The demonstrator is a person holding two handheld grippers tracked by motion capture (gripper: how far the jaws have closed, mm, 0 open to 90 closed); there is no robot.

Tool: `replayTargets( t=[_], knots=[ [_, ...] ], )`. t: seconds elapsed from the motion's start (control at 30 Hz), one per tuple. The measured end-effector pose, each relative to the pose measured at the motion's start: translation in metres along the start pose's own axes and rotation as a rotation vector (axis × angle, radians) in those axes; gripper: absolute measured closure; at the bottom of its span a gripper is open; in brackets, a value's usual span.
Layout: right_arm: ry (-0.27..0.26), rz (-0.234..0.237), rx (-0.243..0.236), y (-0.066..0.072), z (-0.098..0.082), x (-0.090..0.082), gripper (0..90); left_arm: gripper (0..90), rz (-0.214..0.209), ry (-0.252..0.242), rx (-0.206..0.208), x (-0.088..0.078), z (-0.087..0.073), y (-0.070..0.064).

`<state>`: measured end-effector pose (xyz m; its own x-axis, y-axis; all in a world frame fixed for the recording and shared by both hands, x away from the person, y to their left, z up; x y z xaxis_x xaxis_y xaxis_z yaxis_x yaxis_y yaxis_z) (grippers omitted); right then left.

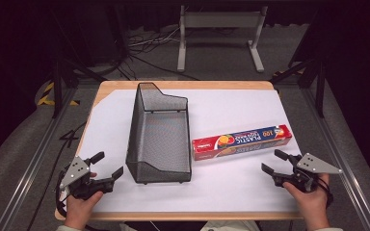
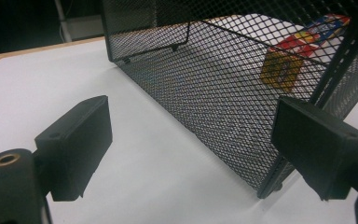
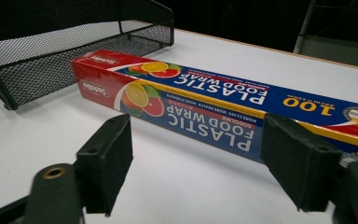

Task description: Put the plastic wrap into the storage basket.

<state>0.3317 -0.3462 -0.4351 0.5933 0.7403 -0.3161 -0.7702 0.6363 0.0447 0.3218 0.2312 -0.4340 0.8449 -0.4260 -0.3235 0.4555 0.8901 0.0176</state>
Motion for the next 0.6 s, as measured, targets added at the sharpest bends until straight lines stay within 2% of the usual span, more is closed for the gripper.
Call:
replayTargets(
  t=[0.4,0.43,0.6],
  knots=[
    [0.004,0.003,-0.006,0.0,0.002,0.0,29.3,13.2,-0.003,-0.006,-0.003,-0.002,0.001,0.0],
    [0.008,0.01,-0.001,0.0,0.002,0.001,30.7,13.3,-0.004,-0.005,-0.005,-0.002,0.001,0.0],
    [0.036,0.092,-0.009,0.009,0.012,0.005,50.6,13.2,0.0,-0.014,-0.009,-0.003,0.003,0.0]
  ],
)
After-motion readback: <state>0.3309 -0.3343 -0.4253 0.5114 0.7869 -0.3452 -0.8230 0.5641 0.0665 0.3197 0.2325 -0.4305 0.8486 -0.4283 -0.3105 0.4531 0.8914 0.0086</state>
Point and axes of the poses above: each handheld gripper's, and its own axes: x roughly forward along the jaws, z roughly out of its top, y roughly to its left, the point moved 3 cm from there along x, roughly forward along the jaws, and after that the axes turned 12 degrees about z, right-handed, at the moved point
